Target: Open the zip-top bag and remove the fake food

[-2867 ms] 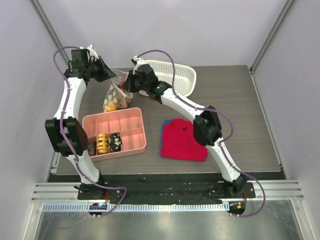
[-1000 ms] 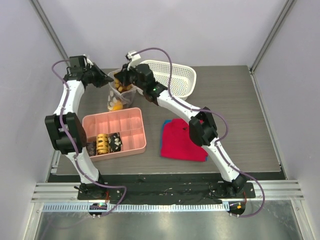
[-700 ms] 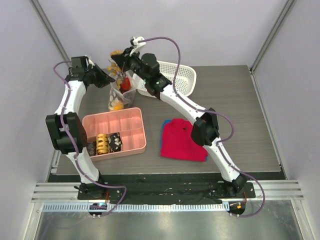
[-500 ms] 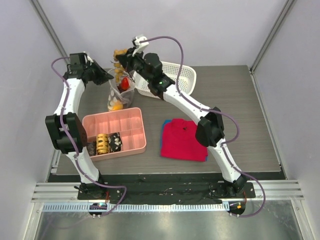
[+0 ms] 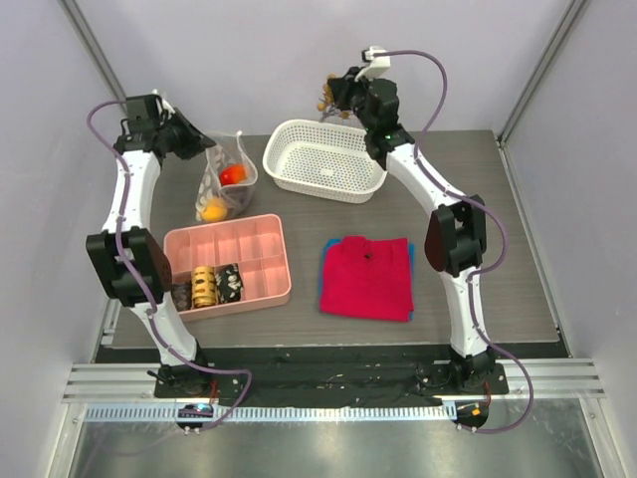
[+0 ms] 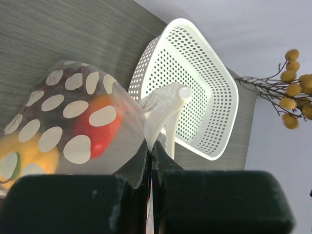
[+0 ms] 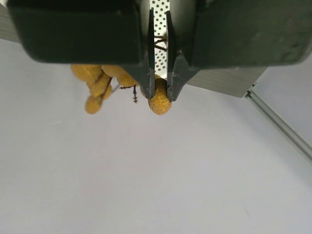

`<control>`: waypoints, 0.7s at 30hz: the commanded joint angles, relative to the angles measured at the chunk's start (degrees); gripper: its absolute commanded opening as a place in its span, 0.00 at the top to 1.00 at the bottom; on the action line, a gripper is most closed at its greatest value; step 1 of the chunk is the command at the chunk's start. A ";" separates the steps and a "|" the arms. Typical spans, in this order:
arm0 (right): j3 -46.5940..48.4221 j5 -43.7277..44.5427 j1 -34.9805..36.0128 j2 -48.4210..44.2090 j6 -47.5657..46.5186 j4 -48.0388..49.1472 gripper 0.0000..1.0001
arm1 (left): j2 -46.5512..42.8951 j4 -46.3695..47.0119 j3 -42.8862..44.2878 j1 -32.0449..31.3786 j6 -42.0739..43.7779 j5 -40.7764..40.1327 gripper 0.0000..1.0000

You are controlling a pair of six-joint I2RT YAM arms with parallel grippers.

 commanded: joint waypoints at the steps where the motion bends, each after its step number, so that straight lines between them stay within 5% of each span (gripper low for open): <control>1: 0.15 -1.78 1.37 1.63 0.77 2.98 0.99 | 0.62 4.86 4.89 0.60 -2.67 3.65 1.00; 8: -8.00 0.50 1.19 0.94 0.94 4.47 0.98 | 3.43 7.15 9.11 0.60 -5.23 6.38 1.00; 10: -9.25 3.65 1.11 0.76 0.86 3.33 0.87 | 4.66 6.71 10.34 0.60 -5.31 6.99 1.00; 14: -13.11 6.48 1.10 0.50 -1.16 2.54 0.44 | 5.72 8.99 11.93 0.60 -6.63 9.54 1.00; 21: -8.48 10.71 1.11 2.07 -6.43 -3.78 0.20 | 6.51 9.61 11.32 0.60 -6.98 10.25 1.00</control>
